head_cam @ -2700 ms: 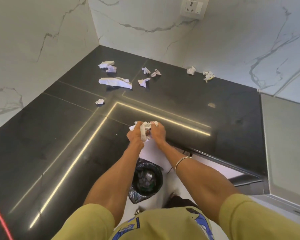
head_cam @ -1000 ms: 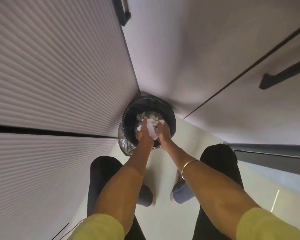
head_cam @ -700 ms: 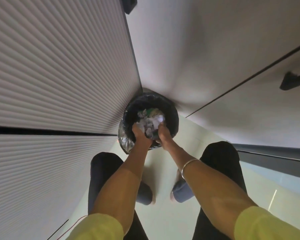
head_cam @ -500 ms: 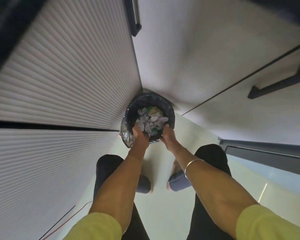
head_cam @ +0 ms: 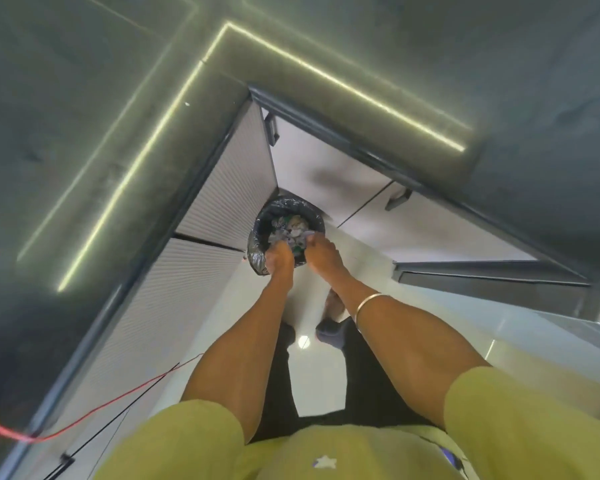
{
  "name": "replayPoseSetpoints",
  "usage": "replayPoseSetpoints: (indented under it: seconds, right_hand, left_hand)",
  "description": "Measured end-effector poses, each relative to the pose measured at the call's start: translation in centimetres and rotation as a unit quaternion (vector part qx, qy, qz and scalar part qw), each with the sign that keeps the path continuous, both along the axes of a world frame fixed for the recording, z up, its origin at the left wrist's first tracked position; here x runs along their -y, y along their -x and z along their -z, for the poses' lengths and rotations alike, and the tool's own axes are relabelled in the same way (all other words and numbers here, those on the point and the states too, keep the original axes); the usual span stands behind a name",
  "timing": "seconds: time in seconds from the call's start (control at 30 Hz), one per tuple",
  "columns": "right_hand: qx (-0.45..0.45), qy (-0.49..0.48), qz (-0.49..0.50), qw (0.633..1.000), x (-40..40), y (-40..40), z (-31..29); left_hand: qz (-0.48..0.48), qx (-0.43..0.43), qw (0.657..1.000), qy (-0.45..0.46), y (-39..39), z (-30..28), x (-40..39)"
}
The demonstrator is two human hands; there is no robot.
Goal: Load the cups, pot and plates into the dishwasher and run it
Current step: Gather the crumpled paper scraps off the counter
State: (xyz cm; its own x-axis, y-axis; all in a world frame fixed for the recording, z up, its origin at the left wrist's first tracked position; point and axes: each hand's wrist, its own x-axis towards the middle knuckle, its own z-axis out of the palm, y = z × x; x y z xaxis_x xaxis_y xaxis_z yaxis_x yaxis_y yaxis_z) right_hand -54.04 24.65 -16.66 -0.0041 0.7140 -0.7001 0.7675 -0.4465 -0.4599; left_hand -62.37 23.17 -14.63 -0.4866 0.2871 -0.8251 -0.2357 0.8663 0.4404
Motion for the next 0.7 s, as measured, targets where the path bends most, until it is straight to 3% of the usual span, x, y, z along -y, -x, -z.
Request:
replayPoseSetpoints:
  seconds: [0.17,0.23,0.37,0.43,0.53,0.7]
  right_hand:
    - [0.06,-0.039,-0.112,0.991,-0.1,-0.7,-8.3]
    - [0.079,-0.054,-0.147,0.985,0.0,-1.2,-10.8]
    - [0.095,-0.058,-0.187,0.976,-0.1,-1.9,-13.9]
    - [0.118,-0.072,-0.21,0.968,-0.3,-2.2,-14.2]
    - [0.137,-0.095,-0.222,0.961,-0.1,-2.5,-15.1]
    - [0.155,-0.137,-0.222,0.953,-0.1,-1.8,-16.5]
  left_hand:
    - [0.218,-0.066,0.973,-0.032,0.5,-5.2,1.6]
    - [0.326,-0.103,0.939,-0.048,0.7,-7.3,1.9]
    - [0.512,-0.175,0.837,-0.078,1.3,-9.8,2.5]
    - [0.56,-0.205,0.798,-0.087,1.5,-10.6,2.4]
    - [0.594,-0.223,0.765,-0.112,1.6,-11.6,2.2]
    - [0.619,-0.24,0.732,-0.153,2.1,-13.6,1.5]
